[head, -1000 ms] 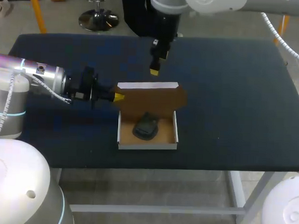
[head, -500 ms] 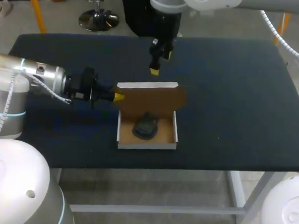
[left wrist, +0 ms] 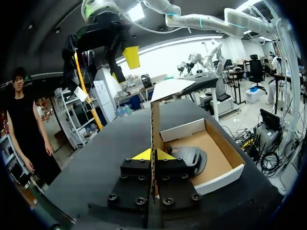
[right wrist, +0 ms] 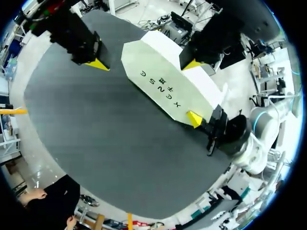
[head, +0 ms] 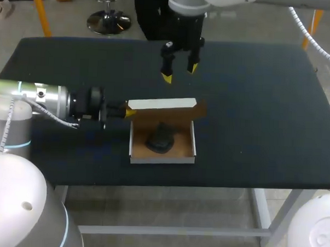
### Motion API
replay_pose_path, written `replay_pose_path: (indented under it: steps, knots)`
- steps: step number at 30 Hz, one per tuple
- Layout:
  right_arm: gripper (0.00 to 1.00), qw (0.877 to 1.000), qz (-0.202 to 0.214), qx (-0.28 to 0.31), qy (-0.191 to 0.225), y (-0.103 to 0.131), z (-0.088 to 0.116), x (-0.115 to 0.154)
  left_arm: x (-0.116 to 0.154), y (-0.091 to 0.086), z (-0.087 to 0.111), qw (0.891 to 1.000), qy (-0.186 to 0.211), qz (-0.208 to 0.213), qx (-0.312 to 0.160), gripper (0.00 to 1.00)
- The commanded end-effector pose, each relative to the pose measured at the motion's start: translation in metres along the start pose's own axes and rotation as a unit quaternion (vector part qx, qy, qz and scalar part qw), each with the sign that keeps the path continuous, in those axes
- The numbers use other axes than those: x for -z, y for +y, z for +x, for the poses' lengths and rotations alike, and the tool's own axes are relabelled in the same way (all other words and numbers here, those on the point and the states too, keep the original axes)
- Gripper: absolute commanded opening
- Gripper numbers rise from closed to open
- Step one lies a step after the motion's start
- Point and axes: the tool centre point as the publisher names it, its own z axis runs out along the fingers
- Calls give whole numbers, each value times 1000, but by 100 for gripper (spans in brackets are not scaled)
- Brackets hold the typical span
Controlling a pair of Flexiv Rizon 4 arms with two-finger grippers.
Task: Assemble the packaging by folding the flat box into shape, placing the metal phone stand inside, and closing the box properly
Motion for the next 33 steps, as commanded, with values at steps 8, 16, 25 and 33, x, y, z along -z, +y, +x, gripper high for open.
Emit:
replay_pose_path:
  steps: [8,16,25,33]
  knots:
    - [100,995,-23,-94,-26,-19,-7,-4,1,0,14,998,-38,4,-42,0]
    - [100,994,-24,-98,-40,-20,-6,-4,-2,1,14,996,-43,-3,-72,0]
    - [100,994,-24,-98,-40,-20,-6,-4,-4,0,18,993,-43,-13,-111,0]
    - [100,981,32,-192,3,-22,-5,-19,-4,2,21,991,-48,-14,-125,0]
